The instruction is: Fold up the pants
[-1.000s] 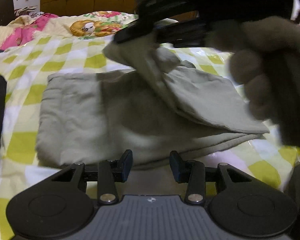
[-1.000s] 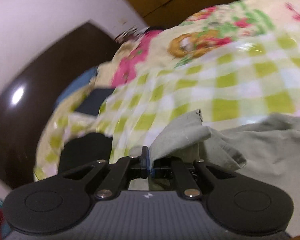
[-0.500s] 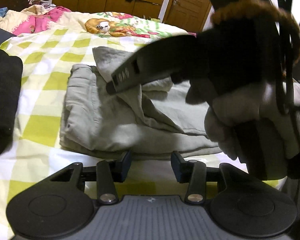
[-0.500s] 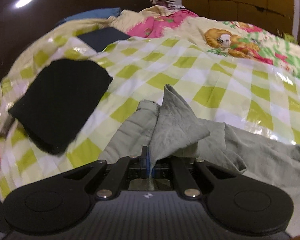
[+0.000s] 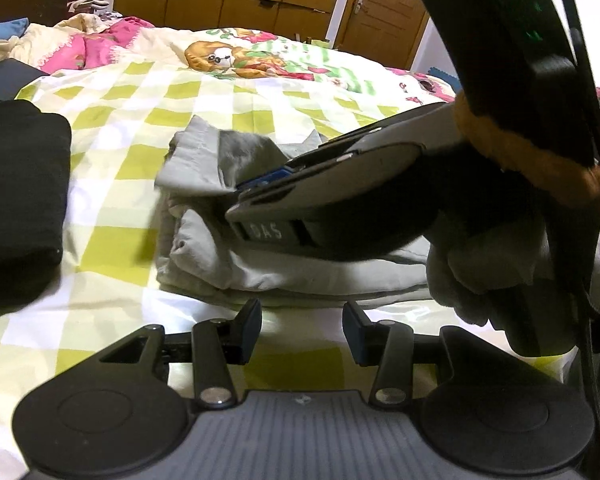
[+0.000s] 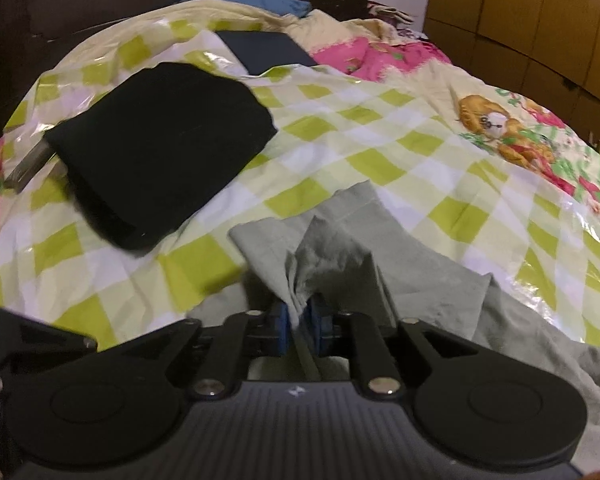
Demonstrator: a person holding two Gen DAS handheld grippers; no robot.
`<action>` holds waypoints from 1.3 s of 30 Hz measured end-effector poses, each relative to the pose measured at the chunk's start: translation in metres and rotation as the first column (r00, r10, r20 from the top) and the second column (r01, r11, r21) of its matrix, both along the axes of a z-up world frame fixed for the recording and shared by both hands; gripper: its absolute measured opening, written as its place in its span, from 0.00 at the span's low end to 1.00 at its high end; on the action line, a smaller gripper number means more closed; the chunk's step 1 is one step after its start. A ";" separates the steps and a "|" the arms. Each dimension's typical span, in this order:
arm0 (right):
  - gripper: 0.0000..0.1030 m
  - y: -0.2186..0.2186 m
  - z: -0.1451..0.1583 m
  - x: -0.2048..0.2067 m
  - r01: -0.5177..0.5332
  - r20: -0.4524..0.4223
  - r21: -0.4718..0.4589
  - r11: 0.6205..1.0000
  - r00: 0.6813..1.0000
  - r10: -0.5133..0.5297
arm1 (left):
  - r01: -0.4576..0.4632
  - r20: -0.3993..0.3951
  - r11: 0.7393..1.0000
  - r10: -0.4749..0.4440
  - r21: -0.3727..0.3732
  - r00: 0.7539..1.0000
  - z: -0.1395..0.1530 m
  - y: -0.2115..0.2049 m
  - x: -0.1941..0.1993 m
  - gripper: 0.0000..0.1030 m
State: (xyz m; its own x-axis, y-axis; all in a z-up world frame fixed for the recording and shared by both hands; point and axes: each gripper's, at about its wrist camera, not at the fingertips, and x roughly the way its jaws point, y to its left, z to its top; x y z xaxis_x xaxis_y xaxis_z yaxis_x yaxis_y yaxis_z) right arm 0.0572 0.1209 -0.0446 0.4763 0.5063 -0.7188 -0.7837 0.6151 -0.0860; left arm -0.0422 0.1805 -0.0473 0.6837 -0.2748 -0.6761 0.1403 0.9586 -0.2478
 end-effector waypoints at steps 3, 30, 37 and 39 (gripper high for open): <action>0.20 0.004 0.000 -0.001 -0.016 0.002 -0.018 1.000 1.000 0.016 | -0.008 0.002 1.000 0.008 0.001 1.000 0.001 0.002 0.000 0.56; 0.11 -0.107 -0.002 0.103 0.478 -0.621 0.318 0.819 0.758 -0.201 | -0.011 0.040 1.000 0.011 0.006 0.999 0.015 0.005 0.007 0.56; 0.23 -0.055 0.023 0.146 0.448 -0.624 0.426 0.786 0.774 -0.103 | -0.045 0.037 0.999 0.045 -0.017 0.998 0.014 0.012 0.009 0.57; 0.24 -0.052 0.029 0.144 0.422 -0.601 0.436 0.794 0.794 -0.092 | -0.051 0.035 0.999 0.051 -0.017 0.998 0.014 0.014 0.007 0.57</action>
